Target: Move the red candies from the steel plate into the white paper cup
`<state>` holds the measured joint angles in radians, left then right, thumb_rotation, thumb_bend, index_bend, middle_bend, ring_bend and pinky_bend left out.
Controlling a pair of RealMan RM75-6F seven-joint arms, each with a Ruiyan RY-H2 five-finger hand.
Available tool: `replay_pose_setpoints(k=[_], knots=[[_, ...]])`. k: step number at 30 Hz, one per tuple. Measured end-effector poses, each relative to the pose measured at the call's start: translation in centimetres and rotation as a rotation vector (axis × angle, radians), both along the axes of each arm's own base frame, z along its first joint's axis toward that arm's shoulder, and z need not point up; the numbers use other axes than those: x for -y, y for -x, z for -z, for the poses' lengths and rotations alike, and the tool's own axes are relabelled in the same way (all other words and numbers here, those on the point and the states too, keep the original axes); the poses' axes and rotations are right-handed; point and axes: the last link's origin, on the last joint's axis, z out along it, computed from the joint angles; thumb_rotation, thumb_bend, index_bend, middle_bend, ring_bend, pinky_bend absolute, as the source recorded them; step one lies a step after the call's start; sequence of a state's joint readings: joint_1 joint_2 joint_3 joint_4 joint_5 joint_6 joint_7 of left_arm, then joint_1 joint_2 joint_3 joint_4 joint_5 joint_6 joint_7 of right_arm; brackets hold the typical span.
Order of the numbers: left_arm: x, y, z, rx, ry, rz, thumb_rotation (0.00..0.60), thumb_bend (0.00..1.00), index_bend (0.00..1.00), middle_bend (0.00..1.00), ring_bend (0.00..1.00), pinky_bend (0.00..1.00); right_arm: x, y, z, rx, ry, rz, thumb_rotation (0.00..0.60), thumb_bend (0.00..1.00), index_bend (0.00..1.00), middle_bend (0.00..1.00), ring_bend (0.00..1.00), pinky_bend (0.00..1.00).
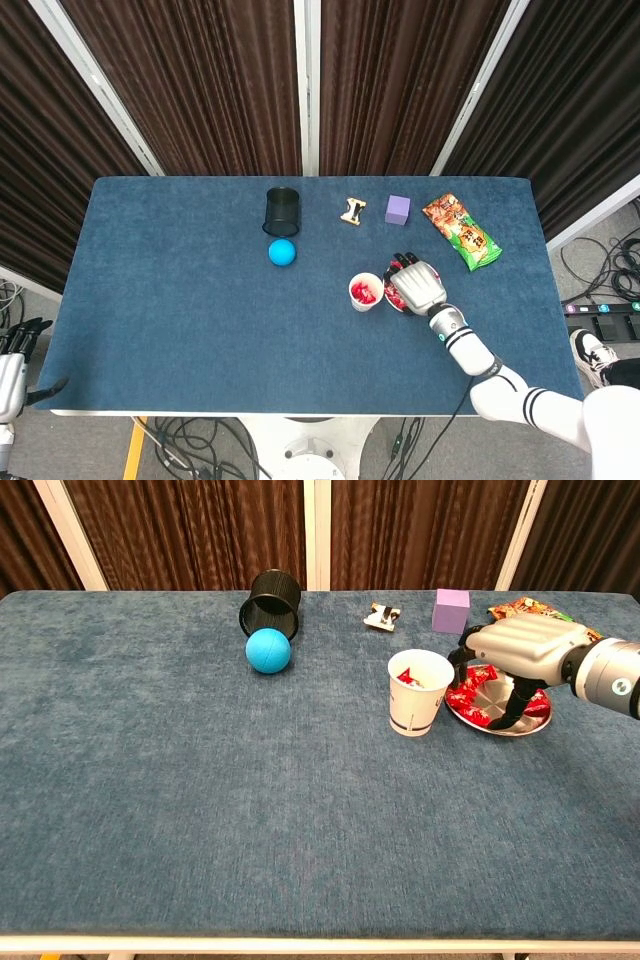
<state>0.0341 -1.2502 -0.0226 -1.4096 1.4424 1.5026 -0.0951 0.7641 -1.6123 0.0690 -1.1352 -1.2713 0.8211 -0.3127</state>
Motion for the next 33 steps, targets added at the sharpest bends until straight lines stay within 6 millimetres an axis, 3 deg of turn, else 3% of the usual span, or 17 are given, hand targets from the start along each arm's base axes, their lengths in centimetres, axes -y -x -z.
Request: replay_pose_setpoints(k=[14,33], knots=[[0.0,0.1,0.1,0.000,0.004,-0.004,0.600,0.00,0.24,0.24,0.15,0.20,0.2,0.5,1.0,-0.001,-0.009,0.004,0.600,0.17,0.42,0.34,0.11,0.16],[-0.1,0.1,0.1,0.000,0.008,-0.008,0.600,0.00,0.24,0.24,0.15,0.20,0.6,1.1,0.7,-0.021,0.015,0.000,0.600,0.39,0.55,0.44,0.20,0.19]])
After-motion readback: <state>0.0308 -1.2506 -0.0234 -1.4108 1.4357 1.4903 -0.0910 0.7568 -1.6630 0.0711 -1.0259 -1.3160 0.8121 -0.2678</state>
